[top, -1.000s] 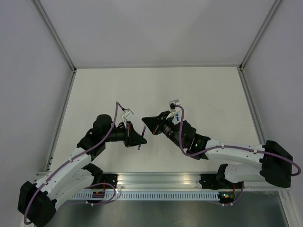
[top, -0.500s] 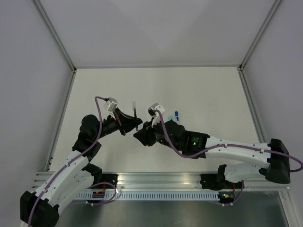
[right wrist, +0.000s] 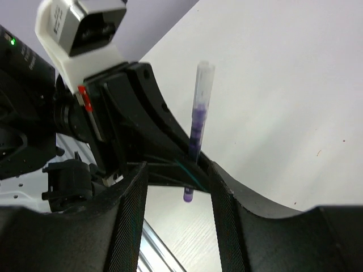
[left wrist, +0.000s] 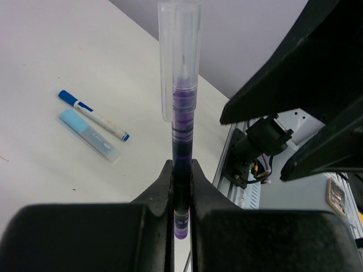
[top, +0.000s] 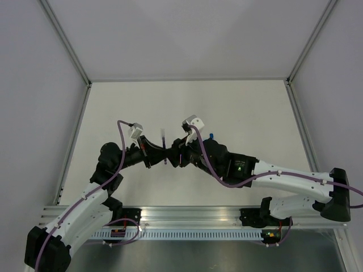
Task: Insert the pens into the pen caps
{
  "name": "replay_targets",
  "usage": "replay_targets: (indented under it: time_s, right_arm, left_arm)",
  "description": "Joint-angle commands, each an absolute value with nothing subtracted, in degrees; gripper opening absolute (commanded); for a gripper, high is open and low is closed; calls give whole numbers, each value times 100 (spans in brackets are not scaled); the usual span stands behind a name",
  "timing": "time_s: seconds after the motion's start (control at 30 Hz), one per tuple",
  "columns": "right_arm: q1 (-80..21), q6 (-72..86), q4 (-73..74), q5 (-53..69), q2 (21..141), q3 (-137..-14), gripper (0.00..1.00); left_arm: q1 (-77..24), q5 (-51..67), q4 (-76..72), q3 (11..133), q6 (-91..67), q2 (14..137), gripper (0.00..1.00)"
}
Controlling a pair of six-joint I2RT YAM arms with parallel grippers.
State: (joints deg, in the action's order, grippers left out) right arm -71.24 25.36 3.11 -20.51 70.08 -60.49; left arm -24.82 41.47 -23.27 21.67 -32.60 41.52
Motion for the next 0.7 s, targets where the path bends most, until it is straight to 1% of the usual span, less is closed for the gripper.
replay_targets:
  time_s: [0.0, 0.17, 0.37, 0.47, 0.5, 0.53, 0.57, 0.6, 0.63, 0.67]
  right_arm:
    - [-7040, 2285, 413, -2364, 7215, -6460, 53]
    - [-6926, 2303, 334, -2513, 7619, -6653, 51]
    - [-6891, 2426, 132, -2426, 7796, -6557, 44]
    - [-6882, 2479, 114, -2443, 7857, -6521, 25]
    - [-6873, 2513, 132, -2452, 7866, -6513, 12]
    - [-6821, 2531, 132, -2461, 7875, -6495, 7]
    - [-6786, 2575, 132, -2417, 7875, -6486, 1]
    - [-6724, 2645, 141, -2391, 7858, -6469, 0]
    - [-6532, 2828, 106, -2356, 7840, -6399, 0]
    - [-6417, 2891, 97, -2216, 7822, -6372, 0]
  left_arm:
    - [-2479, 4544, -2927, 2066, -3489, 4166, 2]
    - [-2479, 4728, -3216, 1916, -3585, 4227, 2]
    - [-2479, 4781, -3305, 1855, -3639, 4140, 2]
    - [-2479, 4703, -3305, 1802, -3647, 4070, 2]
    - [-2479, 4667, -3339, 1784, -3656, 4078, 4]
    - [-2479, 4580, -3357, 1723, -3656, 4096, 16]
    - [-2470, 4510, -3366, 1697, -3682, 4113, 23]
    - [-2478, 4430, -3366, 1670, -3709, 4157, 33]
    - [-2479, 4169, -3349, 1626, -3770, 4192, 53]
    - [-2479, 4062, -3349, 1617, -3866, 4218, 60]
